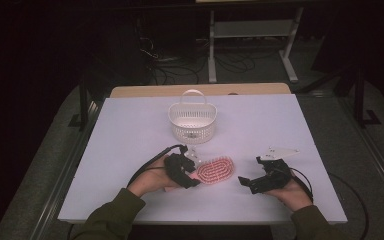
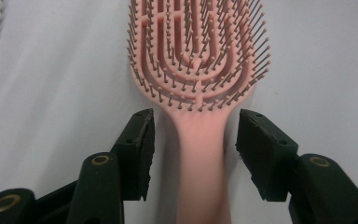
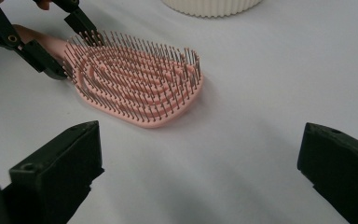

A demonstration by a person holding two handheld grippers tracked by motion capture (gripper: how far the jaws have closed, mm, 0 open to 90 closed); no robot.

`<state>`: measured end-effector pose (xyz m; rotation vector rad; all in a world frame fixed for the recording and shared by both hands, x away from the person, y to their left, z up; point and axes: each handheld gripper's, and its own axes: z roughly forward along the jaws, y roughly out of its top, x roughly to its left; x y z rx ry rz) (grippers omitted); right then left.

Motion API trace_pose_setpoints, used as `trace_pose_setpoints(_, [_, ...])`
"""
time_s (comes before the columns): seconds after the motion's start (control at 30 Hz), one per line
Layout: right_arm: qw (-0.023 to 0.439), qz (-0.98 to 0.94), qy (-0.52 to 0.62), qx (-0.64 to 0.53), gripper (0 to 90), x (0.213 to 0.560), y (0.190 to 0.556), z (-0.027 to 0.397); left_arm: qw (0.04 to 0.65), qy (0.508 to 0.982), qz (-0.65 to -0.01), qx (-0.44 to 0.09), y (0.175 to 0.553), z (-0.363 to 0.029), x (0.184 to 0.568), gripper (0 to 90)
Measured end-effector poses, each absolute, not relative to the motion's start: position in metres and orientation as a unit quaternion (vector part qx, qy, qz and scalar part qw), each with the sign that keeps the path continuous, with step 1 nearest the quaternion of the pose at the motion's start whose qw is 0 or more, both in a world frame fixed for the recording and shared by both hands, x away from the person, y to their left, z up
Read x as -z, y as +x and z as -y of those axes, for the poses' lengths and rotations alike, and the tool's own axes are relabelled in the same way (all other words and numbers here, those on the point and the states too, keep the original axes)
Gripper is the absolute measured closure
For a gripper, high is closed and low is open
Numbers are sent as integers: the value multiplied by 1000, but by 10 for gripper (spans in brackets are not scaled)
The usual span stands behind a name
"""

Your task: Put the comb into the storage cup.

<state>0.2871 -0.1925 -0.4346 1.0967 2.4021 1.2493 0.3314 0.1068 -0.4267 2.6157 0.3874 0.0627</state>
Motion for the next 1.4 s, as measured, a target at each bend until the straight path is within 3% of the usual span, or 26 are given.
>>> trace_pose_setpoints(1.4, [108, -817, 374, -425, 0, 435, 287, 192, 226, 963, -146, -31, 334, -103, 427, 687])
